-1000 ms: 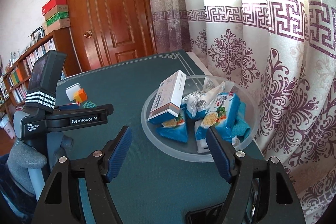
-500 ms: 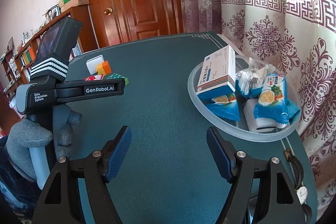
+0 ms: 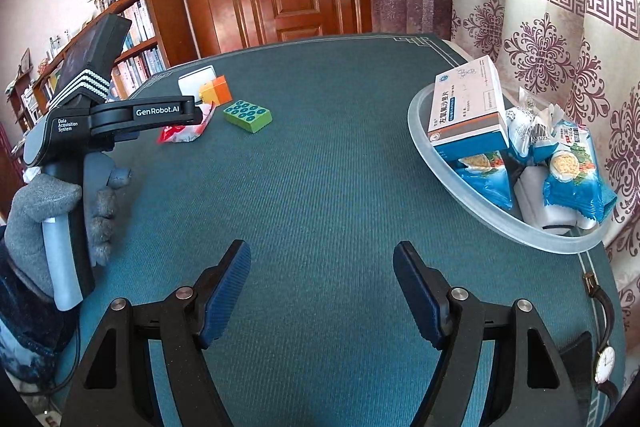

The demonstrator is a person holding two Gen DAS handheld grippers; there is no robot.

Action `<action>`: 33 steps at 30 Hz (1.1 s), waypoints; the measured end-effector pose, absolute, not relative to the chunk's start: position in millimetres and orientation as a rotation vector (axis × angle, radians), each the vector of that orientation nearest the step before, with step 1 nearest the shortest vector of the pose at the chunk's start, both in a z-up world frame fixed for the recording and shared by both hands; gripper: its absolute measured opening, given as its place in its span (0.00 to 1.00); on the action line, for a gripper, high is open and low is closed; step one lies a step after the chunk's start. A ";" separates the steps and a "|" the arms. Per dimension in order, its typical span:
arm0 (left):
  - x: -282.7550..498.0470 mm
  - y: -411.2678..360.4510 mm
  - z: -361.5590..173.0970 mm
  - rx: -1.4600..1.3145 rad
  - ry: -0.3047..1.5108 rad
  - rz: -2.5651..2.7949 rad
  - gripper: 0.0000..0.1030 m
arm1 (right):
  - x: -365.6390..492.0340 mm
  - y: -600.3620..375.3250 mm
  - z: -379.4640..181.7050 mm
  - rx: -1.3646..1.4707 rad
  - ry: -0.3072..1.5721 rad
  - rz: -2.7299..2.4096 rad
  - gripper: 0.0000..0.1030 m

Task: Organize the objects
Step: 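Grasp the red Balloon glue packet with the left gripper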

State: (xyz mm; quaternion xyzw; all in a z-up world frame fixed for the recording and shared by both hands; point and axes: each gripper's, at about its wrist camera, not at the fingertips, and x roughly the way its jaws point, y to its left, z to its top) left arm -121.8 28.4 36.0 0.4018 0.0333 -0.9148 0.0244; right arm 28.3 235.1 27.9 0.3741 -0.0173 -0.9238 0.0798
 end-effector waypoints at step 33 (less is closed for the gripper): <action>-142.3 12.9 23.1 1.331 0.221 -2.879 0.56 | -58.4 187.3 28.6 1.143 0.018 -2.671 0.73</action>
